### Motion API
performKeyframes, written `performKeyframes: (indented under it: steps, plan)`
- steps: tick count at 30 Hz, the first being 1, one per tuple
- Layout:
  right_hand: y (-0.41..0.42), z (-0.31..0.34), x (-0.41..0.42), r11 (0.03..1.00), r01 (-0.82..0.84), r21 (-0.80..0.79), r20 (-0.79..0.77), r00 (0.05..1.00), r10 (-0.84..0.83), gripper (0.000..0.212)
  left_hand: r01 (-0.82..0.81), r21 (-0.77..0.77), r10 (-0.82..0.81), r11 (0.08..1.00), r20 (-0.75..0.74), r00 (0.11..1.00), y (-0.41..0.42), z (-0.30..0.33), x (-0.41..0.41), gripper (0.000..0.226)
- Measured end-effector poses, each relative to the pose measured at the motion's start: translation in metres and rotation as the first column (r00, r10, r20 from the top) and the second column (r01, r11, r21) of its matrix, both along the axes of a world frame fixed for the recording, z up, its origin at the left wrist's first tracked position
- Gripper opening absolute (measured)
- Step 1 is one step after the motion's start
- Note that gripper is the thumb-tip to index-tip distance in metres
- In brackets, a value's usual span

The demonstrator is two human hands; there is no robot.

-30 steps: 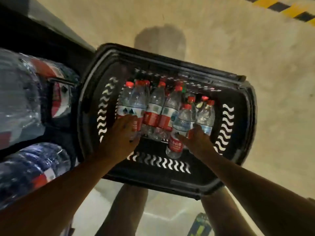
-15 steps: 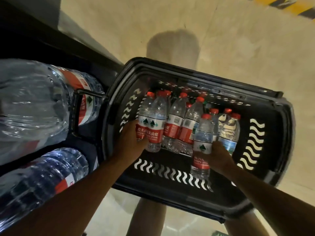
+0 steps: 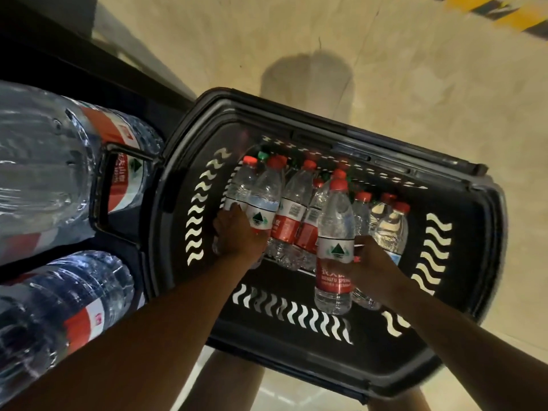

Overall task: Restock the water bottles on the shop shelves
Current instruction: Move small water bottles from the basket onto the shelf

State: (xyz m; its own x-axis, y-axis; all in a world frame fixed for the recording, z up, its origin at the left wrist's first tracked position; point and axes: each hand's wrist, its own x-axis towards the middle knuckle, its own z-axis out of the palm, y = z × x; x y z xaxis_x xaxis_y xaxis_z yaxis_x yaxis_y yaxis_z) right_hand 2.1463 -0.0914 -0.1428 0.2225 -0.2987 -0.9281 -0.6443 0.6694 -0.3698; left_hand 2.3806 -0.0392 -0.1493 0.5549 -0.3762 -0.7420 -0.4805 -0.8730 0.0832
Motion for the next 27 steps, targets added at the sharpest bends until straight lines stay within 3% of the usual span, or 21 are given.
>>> performKeyframes:
  steps: [5,8,12,16,18,21,27]
  plan:
    - [0.011,-0.003,0.003,0.999,0.034,-0.024,0.005,0.999,-0.034,0.057,-0.021,-0.130,0.030,0.991,0.069,0.997,0.007,-0.005,-0.018,0.065]
    - [0.013,-0.002,0.006,0.997,0.076,-0.017,0.026,0.997,-0.076,0.052,-0.039,-0.188,0.040,0.981,-0.001,0.999,0.005,-0.007,-0.019,0.063]
    - [0.014,0.004,0.008,0.996,0.083,0.028,0.026,0.996,-0.084,0.051,-0.020,-0.020,0.017,1.000,-0.101,0.995,-0.003,-0.005,-0.002,0.068]
    - [0.011,0.026,0.008,0.999,0.047,0.025,0.044,0.998,-0.048,0.048,-0.233,0.086,0.248,0.969,-0.354,0.902,0.000,0.017,0.011,0.048]
    - [0.007,0.046,0.010,0.999,0.030,0.023,0.049,0.998,-0.031,0.049,-0.349,0.064,0.339,0.935,-0.454,0.824,0.009,0.040,0.013,0.045]
    - [0.001,0.098,0.011,1.000,0.002,-0.003,0.078,0.997,-0.002,0.053,-0.503,0.028,0.438,0.864,-0.534,0.723,0.020,0.093,0.010,0.058]
    - [-0.020,0.242,0.025,0.989,-0.068,-0.134,0.170,0.981,0.091,0.043,-0.716,-0.166,0.508,0.678,-0.597,0.620,0.031,0.246,0.007,0.058]
